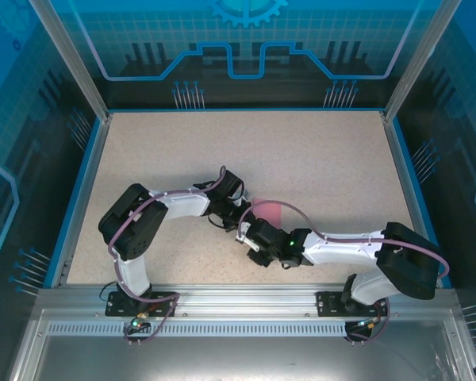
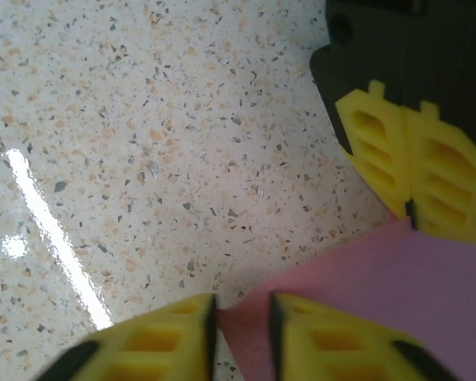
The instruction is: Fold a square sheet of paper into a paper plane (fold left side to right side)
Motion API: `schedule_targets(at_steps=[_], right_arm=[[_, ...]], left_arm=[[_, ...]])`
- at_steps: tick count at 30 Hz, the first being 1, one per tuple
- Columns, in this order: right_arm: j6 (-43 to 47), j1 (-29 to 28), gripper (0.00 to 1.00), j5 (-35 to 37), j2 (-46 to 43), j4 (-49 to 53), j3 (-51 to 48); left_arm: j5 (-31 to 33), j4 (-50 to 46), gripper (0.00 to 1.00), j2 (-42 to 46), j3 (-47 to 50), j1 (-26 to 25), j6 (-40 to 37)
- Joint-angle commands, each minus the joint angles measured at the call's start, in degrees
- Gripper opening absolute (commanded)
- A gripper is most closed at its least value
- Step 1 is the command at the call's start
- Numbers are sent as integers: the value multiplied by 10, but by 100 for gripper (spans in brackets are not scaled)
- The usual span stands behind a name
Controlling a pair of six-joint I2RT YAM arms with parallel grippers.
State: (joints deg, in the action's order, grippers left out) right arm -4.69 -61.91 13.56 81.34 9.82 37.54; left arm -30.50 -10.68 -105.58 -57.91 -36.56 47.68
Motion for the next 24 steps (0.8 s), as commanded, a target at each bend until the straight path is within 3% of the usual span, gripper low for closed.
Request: schedule_targets(at_steps=[1,2,5,14,18,24], right_arm=[[-6,15,9,-27,-18,5,4],[-7,22,2,-40,-24,5,2],[-9,44,0,-86,-40,8,-4],[-19,126,0,-234,-58,22,-26],[-27,148,0,-270,-50,16,-29],[-44,178,0,-313,-52,-3,-38]], left_arm=[[-12,-20,0,12,-1,-3,-13],[-13,-24,0,11,-3,-2,-16],[-11,-32,5,11,-8,-1,-24],[-3,-96,47,67,-11,37,-87],[-5,-132,46,80,-35,49,-123],[-55,-99,23,14,-95,42,-129]])
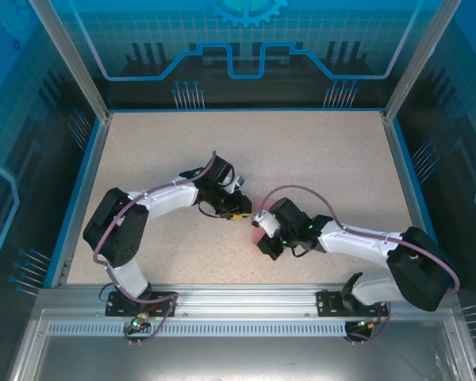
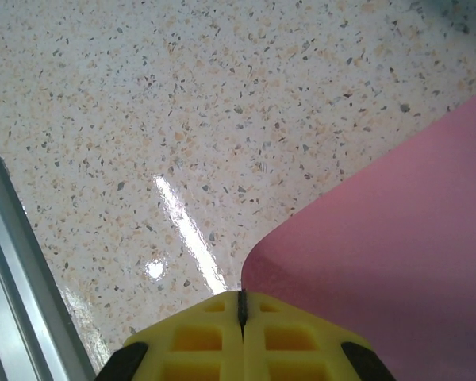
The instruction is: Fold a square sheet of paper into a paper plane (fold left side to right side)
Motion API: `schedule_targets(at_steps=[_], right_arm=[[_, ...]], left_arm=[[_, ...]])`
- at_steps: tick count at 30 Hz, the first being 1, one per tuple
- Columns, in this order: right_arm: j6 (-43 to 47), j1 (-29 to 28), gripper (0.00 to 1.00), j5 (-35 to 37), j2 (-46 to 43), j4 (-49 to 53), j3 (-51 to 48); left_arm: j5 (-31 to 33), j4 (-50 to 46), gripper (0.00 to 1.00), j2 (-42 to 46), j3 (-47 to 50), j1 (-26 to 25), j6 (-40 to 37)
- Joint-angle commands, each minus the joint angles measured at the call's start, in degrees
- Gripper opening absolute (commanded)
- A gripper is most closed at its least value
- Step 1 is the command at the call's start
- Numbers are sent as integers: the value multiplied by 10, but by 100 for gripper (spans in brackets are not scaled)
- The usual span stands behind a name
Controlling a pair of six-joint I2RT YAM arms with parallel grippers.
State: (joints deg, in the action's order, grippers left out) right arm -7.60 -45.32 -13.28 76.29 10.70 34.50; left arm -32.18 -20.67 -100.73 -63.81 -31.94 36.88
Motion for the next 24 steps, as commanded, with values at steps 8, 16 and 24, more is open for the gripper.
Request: schedule_targets(at_steps=[8,16,24], right_arm=[[-22,22,0,-59,9,-15,-11],[-35,42,0,-88,19,-24,-12],[-54,94,0,-108,34,-17,-14]], left_arm=[[-48,-26,18,-175,-178,-37,-47],[-25,-57,14,-248,-207,-44,-64],[-10,-62,11,-266,-184,-47,-75]])
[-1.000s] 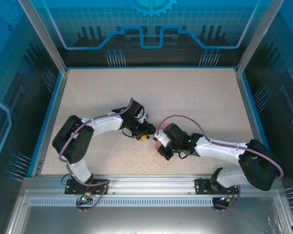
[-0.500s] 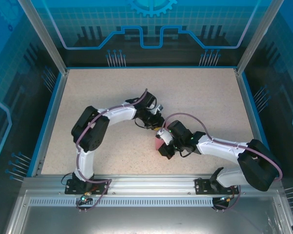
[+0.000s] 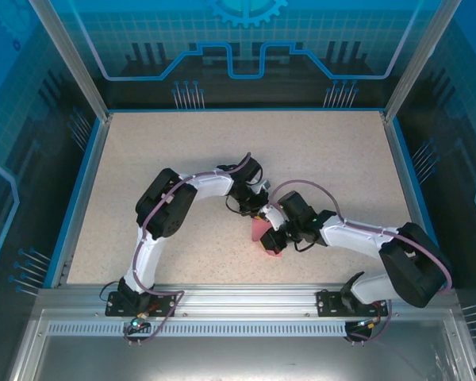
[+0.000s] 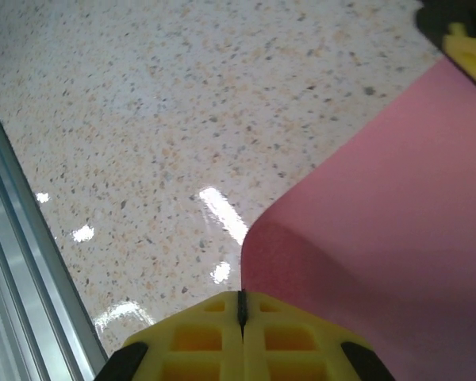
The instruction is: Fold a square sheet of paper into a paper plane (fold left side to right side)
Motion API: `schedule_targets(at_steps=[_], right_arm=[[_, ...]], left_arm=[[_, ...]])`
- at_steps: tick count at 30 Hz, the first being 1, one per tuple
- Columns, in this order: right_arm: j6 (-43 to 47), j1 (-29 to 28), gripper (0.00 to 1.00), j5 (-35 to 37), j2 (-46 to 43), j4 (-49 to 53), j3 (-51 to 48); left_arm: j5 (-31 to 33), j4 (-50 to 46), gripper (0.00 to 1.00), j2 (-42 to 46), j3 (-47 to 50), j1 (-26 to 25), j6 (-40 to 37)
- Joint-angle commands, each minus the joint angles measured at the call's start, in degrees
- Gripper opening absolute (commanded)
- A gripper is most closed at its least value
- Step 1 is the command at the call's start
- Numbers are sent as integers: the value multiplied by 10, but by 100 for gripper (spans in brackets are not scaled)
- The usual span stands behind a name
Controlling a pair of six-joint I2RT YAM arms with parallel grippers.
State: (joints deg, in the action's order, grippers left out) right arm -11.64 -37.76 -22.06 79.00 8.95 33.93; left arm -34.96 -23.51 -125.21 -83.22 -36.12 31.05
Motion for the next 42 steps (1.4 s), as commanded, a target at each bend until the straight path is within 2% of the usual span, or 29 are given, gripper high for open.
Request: schedule_targets(at_steps=[1,12,25,42], right_arm=[[-18,26,0,-16,10,3,-8],[-76,92,0,-3,50,13,7],[-101,120,0,38,37,23,6],[-100,126,0,37,50,26,15]], left_arm=[[19,-33,11,-22,12,-5,-17],[26,-35,9,-17,23,-10,-20],[26,-33,10,-17,24,-11,-20],[25,-35,10,-19,22,-11,-21]])
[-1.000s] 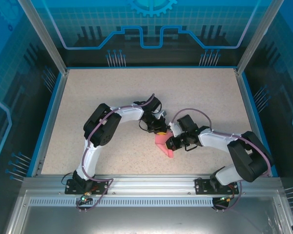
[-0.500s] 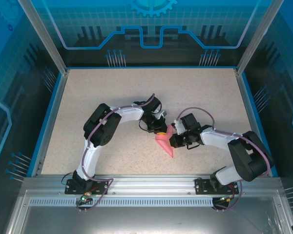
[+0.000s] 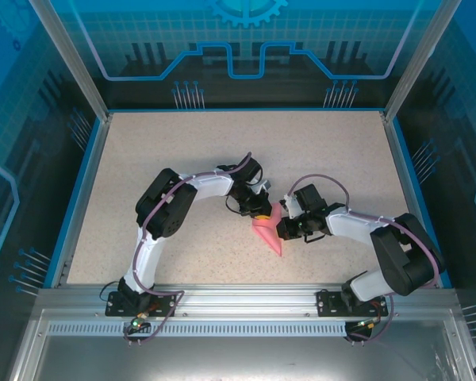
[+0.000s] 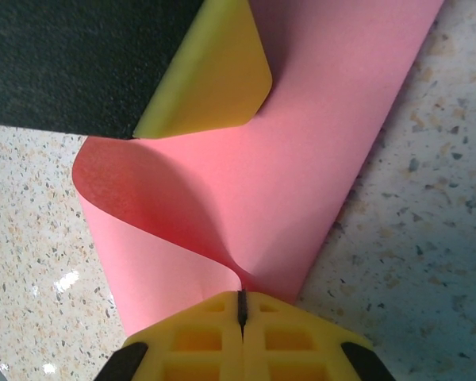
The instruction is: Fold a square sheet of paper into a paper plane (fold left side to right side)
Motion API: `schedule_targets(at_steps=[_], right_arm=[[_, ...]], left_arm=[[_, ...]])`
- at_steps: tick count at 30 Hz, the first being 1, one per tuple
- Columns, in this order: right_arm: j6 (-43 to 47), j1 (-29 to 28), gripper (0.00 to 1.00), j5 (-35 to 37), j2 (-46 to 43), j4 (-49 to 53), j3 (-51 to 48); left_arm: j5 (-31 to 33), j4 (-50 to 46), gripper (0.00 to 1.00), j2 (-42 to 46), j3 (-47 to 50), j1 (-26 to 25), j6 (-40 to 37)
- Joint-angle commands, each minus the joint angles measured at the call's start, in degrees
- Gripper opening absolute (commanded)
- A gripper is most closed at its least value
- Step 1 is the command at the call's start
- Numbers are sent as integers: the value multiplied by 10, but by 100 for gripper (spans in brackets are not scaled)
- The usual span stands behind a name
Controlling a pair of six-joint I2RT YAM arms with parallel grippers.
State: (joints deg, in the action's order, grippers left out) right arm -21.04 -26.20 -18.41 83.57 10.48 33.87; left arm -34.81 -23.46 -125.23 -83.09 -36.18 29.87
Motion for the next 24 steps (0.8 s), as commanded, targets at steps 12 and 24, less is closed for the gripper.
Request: schedule_targets(at_steps=[12,24], right_arm=[[-6,12,0,12,8,21,19],[-9,13,0,15,14,21,23]], left_arm=[[24,-36,9,-19,21,-10,-11],[24,-35,10,-20,22,-12,-12]])
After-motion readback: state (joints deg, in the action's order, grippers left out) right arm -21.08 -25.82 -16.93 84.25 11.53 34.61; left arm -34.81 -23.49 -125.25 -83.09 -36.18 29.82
